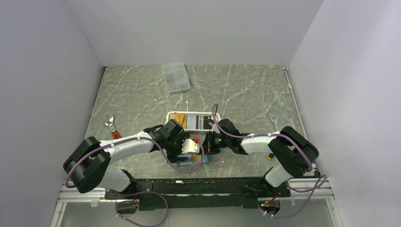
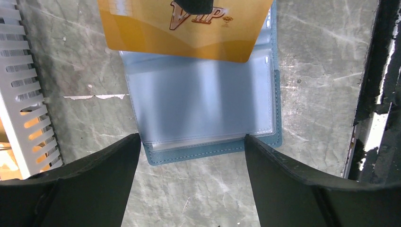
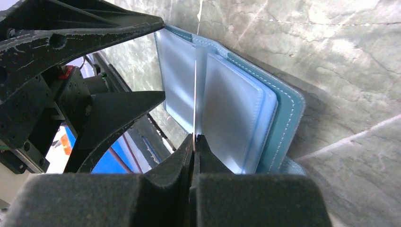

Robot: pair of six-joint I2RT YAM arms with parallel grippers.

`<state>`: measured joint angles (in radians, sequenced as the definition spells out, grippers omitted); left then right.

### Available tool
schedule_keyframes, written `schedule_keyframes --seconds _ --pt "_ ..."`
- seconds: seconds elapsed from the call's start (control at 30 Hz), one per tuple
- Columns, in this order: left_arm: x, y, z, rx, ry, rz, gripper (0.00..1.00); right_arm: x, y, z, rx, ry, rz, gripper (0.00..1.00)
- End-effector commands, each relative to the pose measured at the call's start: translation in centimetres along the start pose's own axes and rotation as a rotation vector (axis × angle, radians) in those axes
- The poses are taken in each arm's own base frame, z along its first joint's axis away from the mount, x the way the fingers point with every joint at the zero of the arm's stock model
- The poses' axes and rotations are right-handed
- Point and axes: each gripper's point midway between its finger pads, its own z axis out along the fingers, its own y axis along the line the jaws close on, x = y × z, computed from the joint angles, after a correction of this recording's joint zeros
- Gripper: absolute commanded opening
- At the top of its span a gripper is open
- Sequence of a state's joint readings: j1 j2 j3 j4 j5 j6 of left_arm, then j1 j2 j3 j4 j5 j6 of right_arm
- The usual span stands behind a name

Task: Put the credit cards into the card holder
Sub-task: Open the card holder at the center of the board, then insert the credit card into the card holder.

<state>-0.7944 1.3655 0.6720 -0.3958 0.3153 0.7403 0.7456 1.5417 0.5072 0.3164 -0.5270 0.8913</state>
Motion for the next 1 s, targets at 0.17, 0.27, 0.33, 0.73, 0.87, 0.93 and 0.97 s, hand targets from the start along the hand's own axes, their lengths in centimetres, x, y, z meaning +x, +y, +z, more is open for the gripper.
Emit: schedule_keyframes --seconds 0.17,0.27,0.33,0.73,0.87,0.93,0.97 --pt "0.0 0.4 0.4 -0.033 0.014 0.063 0.85 -1.7 -0.8 -0.2 0.007 -0.098 0.009 0.00" --pt "0.3 0.4 0.6 -0.039 0.024 0.065 0.85 -1.9 -0.8 -0.4 0.006 -0.116 0.007 0.00" --pt "0.4 0.4 0.7 -0.042 0.031 0.064 0.85 -2.0 -0.8 -0.4 0.006 -0.121 0.008 0.00" --pt "0.8 0.2 0.9 -0.042 0.051 0.049 0.85 -2.2 -0.9 -0.9 0.018 -0.145 -0.009 0.00" --pt "0.9 0.1 0.9 -0.041 0.057 0.042 0.84 -1.9 -0.7 -0.7 0.006 -0.130 -0.012 0.00" --pt "0.9 0.1 1.0 -0.039 0.058 0.039 0.84 -1.6 -0.8 -0.5 0.013 -0.118 -0.018 0.00" --pt "0.9 0.1 0.9 -0.041 0.057 0.036 0.84 -1.5 -0.8 -0.3 0.015 -0.112 -0.022 0.00"
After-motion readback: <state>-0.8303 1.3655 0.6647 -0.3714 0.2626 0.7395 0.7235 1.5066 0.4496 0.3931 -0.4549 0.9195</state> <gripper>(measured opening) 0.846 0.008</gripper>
